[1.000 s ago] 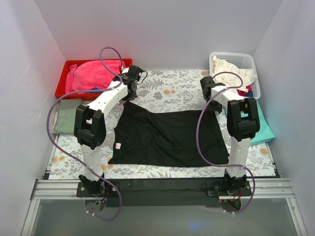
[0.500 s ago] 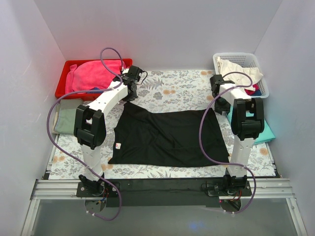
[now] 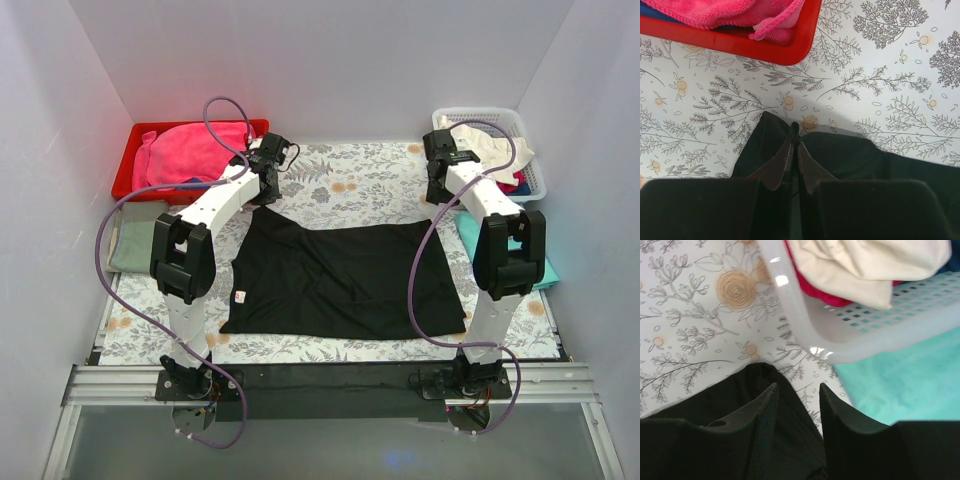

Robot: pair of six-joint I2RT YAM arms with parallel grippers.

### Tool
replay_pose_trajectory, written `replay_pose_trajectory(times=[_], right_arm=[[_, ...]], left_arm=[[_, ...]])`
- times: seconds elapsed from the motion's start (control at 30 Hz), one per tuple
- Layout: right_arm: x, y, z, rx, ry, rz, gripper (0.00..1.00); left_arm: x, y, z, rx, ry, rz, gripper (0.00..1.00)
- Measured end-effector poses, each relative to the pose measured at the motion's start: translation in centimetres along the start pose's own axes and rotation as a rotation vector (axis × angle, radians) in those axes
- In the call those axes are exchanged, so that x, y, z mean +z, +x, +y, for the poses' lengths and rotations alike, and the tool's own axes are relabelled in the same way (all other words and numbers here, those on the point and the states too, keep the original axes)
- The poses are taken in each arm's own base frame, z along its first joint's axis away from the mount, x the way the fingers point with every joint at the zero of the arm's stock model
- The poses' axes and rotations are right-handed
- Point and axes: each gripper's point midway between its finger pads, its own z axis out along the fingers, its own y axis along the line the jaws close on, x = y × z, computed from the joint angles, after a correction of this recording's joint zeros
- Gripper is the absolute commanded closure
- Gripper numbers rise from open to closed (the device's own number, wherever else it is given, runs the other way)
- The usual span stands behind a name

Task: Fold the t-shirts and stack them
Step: Grap the side of the flattened tshirt furthest away from the robot with both arms

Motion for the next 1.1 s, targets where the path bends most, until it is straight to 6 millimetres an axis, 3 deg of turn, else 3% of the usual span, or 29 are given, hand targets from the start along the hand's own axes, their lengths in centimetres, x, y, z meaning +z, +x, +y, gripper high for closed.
replay_pose_trajectory(times=[0.3, 0.63, 0.8, 0.9, 0.97, 1.1], right_arm=[[2.4, 3.0, 3.7, -0.068, -0.08, 0.097, 0.58], [5.5, 5.8, 4.7, -0.105, -0.07, 0.187, 0.6], [6.0, 5.7, 5.0, -0.111, -0.07, 0.186, 0.62], [6.2, 5.6, 5.1, -0.118, -0.073, 0.181, 0.78], [6.3, 5.5, 5.1, -0.122, -0.074, 0.177, 0.97], [6.5, 5.4, 4.7, -0.121, -0.06, 0.176, 0.99]], left_arm=[[0.0, 0.0, -0.1, 0.0, 0.005, 0.003, 1.0], [0.4, 0.4, -0.1, 0.005, 0.0, 0.014, 1.0], [0.4, 0.4, -0.1, 0.005, -0.001, 0.014, 1.0], [0.5, 0.5, -0.1, 0.006, -0.002, 0.016, 1.0], [0.7, 0.6, -0.2, 0.008, -0.004, 0.02, 1.0], [1.0, 0.9, -0.1, 0.013, -0.01, 0.031, 1.0]])
